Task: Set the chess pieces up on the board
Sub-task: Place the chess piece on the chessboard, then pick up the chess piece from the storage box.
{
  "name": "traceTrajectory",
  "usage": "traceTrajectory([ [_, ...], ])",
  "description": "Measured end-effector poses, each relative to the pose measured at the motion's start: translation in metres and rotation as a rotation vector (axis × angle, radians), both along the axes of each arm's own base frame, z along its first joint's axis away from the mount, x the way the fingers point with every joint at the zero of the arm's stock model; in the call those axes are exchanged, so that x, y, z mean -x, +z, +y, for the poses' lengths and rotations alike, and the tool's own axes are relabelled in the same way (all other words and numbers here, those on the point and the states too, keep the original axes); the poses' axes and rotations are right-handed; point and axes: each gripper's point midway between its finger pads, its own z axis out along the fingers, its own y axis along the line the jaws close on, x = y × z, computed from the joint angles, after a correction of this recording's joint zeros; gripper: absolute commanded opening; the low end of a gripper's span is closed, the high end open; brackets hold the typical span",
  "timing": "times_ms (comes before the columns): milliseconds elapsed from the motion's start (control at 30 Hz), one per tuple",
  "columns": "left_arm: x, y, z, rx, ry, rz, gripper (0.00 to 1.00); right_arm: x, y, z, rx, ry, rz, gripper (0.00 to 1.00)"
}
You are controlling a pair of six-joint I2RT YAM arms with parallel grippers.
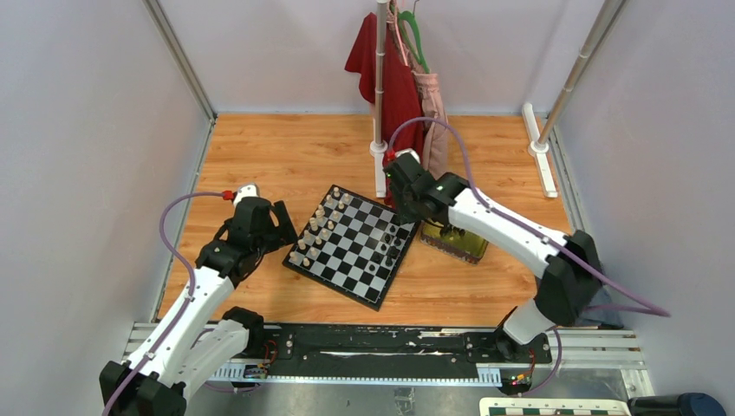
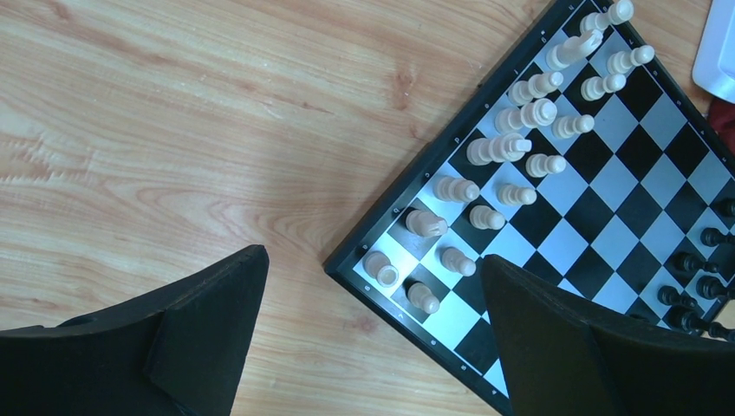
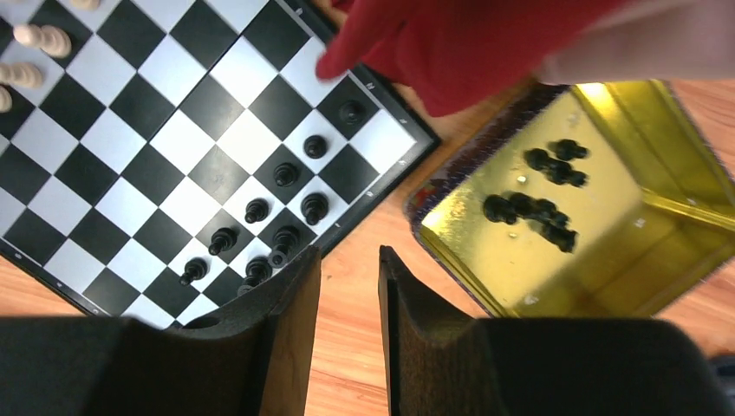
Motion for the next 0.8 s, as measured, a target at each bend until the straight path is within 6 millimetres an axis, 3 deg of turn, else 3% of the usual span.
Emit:
traceTrajectory([
  [100,0.000,-0.002,0.000,-0.002,0.000,0.007,1.00,-0.002,0.019,-0.018,-0.026,-0.057,-0.054,0.36],
  [200,0.000,-0.002,0.000,-0.003,0.000,0.010,1.00,-0.004,0.019,-0.056,-0.020,-0.163,-0.073,0.36],
  [333,-0.001,-0.003,0.000,-0.002,0.000,0.011,1.00,-0.002,-0.006,-0.110,0.023,-0.313,-0.030,0.36],
  [467,-0.002,-0.004,-0.001,-0.003,-0.001,0.013,1.00,0.004,-0.029,-0.143,0.059,-0.402,0.020,0.36],
  [567,-0.004,-0.004,-0.002,-0.002,-0.001,0.012,1.00,0.006,-0.037,-0.155,0.067,-0.435,0.043,0.36],
  [800,-0.005,-0.007,-0.002,-0.006,-0.001,0.022,1.00,-0.005,-0.047,-0.154,0.052,-0.447,0.053,0.36],
])
